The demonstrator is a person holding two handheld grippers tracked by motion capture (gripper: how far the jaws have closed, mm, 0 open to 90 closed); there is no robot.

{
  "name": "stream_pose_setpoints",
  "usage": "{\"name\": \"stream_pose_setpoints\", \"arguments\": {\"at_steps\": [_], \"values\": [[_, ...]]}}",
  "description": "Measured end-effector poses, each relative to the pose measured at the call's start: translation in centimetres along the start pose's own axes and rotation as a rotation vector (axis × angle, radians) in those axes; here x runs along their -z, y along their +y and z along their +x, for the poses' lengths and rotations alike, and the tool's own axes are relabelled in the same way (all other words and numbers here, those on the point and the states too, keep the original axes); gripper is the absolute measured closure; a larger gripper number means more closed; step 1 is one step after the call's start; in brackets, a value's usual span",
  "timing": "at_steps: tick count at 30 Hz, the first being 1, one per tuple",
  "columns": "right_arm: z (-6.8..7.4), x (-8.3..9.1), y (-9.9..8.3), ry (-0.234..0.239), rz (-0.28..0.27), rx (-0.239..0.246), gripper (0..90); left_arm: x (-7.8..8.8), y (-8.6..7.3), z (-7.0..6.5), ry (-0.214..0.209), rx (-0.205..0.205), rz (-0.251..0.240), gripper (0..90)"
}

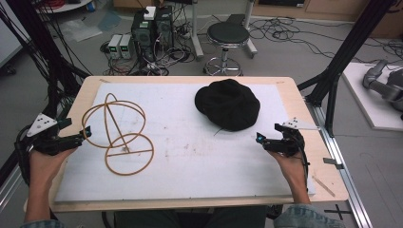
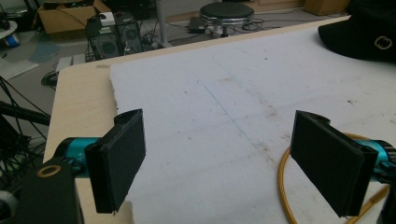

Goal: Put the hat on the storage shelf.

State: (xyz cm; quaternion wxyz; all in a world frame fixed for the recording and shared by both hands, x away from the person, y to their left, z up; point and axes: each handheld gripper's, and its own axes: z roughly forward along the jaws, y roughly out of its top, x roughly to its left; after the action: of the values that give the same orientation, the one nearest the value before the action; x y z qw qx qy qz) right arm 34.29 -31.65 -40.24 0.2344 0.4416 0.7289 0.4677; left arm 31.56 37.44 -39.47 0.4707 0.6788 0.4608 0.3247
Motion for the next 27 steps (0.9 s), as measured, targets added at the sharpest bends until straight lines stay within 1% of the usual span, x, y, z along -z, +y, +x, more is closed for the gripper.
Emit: {"name": "stream_pose_setpoints", "arguments": {"at_steps": [3, 16, 17, 23, 27], "values": [[0.0, 0.0, 0.0, 0.002, 0.002, -0.009, 11.3, 0.0, 0.0, 0.0, 0.001, 0.001, 0.002, 18.8], [0.0, 0.0, 0.1, 0.004, 0.000, -0.010, 11.3, 0.2, 0.1, 0.0, 0.002, -0.004, -0.001, 18.8], [0.0, 0.0, 0.2, 0.004, -0.006, -0.002, 11.3, 0.2, 0.1, 0.0, 0.003, -0.005, 0.000, 18.8], [0.0, 0.0, 0.6, 0.006, -0.012, -0.010, 11.3, 0.2, 0.3, -0.1, 0.001, -0.011, -0.001, 18.8], [0.1, 0.0, 1.1, 0.006, -0.014, 0.003, 11.3, 0.3, 0.3, -0.2, -0.001, -0.011, -0.003, 18.8]]}}
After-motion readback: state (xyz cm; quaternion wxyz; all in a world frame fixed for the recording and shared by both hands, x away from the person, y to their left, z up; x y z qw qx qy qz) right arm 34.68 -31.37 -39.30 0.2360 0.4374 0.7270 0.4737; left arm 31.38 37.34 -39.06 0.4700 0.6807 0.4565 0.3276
